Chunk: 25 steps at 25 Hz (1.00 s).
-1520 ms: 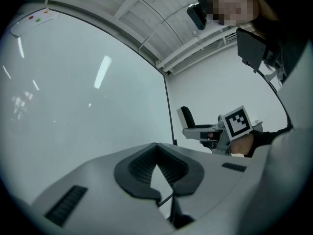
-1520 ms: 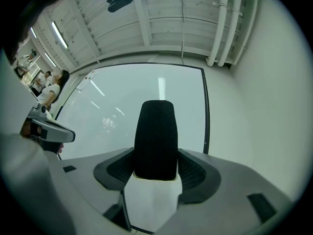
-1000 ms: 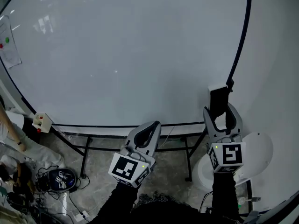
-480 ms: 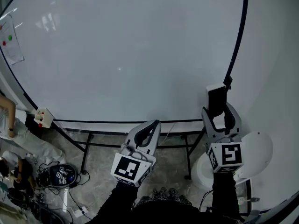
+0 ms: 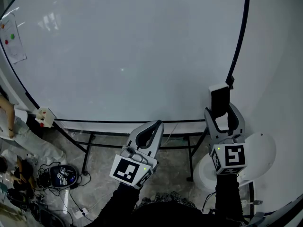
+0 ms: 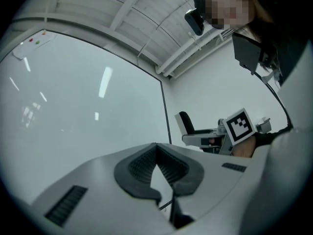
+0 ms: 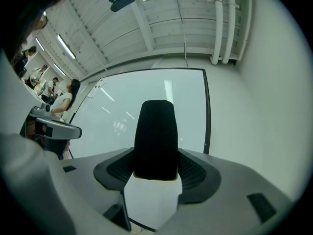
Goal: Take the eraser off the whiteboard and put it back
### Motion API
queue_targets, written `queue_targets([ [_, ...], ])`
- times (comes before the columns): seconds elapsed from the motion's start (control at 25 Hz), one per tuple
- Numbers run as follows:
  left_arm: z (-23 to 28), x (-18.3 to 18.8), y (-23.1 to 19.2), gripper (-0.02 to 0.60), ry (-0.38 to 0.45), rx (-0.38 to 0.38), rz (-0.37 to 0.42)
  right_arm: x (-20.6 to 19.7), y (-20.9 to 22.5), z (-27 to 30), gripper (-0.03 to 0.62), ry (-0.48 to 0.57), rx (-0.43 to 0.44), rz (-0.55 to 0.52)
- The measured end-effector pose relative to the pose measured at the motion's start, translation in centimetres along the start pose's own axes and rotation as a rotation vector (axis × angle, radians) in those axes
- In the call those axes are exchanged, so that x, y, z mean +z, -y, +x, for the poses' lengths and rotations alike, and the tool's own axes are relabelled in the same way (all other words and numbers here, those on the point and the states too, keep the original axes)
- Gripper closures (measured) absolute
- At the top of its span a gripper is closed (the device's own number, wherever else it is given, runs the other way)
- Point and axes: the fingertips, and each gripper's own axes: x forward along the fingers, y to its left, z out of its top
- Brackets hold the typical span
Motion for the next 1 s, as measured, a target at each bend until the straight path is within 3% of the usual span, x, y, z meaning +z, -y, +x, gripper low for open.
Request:
queue_targets([
  [0.56,-1.0,-0.3,0.1,0.575,-0.032,0.059,-0.020,0.4,-0.2,-0.9,0.319,0.019,0.019,0.015],
  [1.0,-5.2,-0.5,1.6,0.575,-0.075,0.154,-0.012,0.0,-3.7,-1.5,0.319,0.030,0.169,0.081],
])
